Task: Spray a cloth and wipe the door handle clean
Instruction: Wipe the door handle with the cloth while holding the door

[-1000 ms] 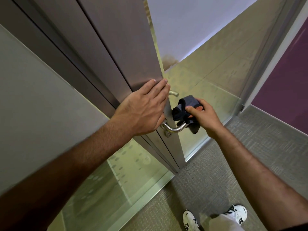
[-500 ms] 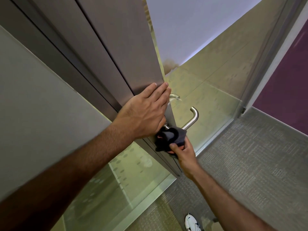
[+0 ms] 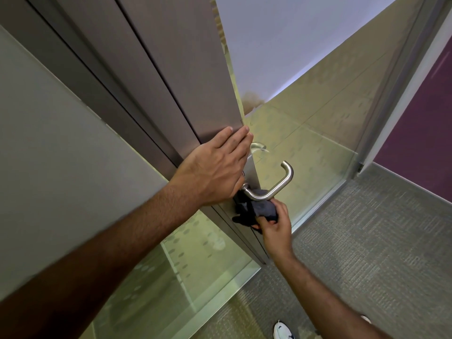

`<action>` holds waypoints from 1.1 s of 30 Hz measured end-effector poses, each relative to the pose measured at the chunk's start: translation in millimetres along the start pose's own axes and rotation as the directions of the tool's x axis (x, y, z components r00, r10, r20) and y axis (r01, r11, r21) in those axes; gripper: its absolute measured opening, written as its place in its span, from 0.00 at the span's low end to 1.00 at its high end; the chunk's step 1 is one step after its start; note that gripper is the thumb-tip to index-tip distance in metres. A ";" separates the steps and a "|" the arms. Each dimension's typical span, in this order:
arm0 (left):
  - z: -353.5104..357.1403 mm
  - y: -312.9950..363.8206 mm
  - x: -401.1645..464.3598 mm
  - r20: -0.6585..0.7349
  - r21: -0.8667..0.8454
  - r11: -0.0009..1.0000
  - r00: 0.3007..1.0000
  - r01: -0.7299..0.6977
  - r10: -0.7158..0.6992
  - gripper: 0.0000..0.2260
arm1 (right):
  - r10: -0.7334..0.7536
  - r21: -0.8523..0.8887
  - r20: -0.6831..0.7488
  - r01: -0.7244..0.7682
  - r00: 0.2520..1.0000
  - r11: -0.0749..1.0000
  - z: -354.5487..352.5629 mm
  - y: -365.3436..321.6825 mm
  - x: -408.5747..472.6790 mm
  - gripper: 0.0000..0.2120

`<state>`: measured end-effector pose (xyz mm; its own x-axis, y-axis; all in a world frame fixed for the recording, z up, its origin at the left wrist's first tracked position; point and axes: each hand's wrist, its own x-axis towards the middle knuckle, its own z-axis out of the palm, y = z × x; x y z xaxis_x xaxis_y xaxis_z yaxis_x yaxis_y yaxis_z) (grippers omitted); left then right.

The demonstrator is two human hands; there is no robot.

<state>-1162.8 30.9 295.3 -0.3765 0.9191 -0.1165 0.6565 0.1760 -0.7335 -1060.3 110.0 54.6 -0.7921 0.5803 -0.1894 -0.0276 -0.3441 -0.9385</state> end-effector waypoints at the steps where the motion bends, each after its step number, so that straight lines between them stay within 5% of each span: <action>1: 0.3 0.0 0.0 0.002 0.002 1.000 1.000 0.000 0.000 0.33 | -0.045 -0.006 -0.022 0.045 0.999 0.999 5.9 7.5 -6.1 0.24; 3: 1.7 0.0 0.3 0.000 0.007 1.000 1.000 -0.005 0.005 0.33 | -0.118 -0.044 0.011 0.118 0.993 0.992 21.5 16.6 -16.7 0.27; 7: 3.9 0.7 -0.5 -0.004 0.018 1.000 1.000 -0.011 0.011 0.32 | -0.249 -0.402 0.233 0.326 0.940 0.856 25.4 31.8 -11.7 0.29; 12: 4.9 0.4 0.2 0.002 0.022 1.000 1.000 -0.004 0.004 0.32 | -0.203 -0.433 0.312 0.329 0.928 0.839 1.9 37.5 7.0 0.29; 16: 3.0 1.0 -0.4 -0.006 -0.003 1.000 1.000 0.013 -0.013 0.32 | -0.051 -0.100 -0.108 0.040 0.993 0.994 -11.3 13.6 6.2 0.24; 18: 3.0 0.7 -0.5 0.002 -0.013 1.000 1.000 0.012 -0.012 0.32 | -0.102 -0.007 -0.298 0.104 0.949 0.995 -24.3 -4.3 4.7 0.24; 21: 3.5 0.8 -0.1 -0.008 -0.003 1.000 1.000 0.006 -0.006 0.32 | -0.323 -0.096 -0.224 0.309 0.920 0.946 -31.7 -40.4 5.3 0.27; 24: 4.1 0.9 -0.5 -0.003 -0.007 1.000 1.000 0.001 -0.001 0.32 | -0.575 -0.451 0.235 0.612 0.784 0.650 -21.8 -64.1 15.8 0.25; 26: 3.1 0.1 -0.9 -0.011 0.001 1.000 1.000 0.006 -0.006 0.32 | -0.506 -0.631 0.499 0.695 0.704 0.345 -7.4 -62.9 25.8 0.23; 28: 2.5 0.1 -1.3 -0.013 0.000 1.000 1.000 0.002 -0.002 0.32 | -0.424 -0.714 0.565 0.677 0.708 0.178 8.4 -54.3 29.1 0.24; 33: 2.5 0.3 -0.8 -0.006 0.001 1.000 1.000 0.001 -0.001 0.32 | -0.458 -0.750 0.591 0.661 0.663 -0.011 6.9 -48.3 27.9 0.26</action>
<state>-1163.9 29.4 293.5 -0.3733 0.9210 -0.1115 0.6552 0.1766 -0.7345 -1085.3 137.7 96.6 -0.8734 0.1061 0.4753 -0.0658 0.9413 -0.3311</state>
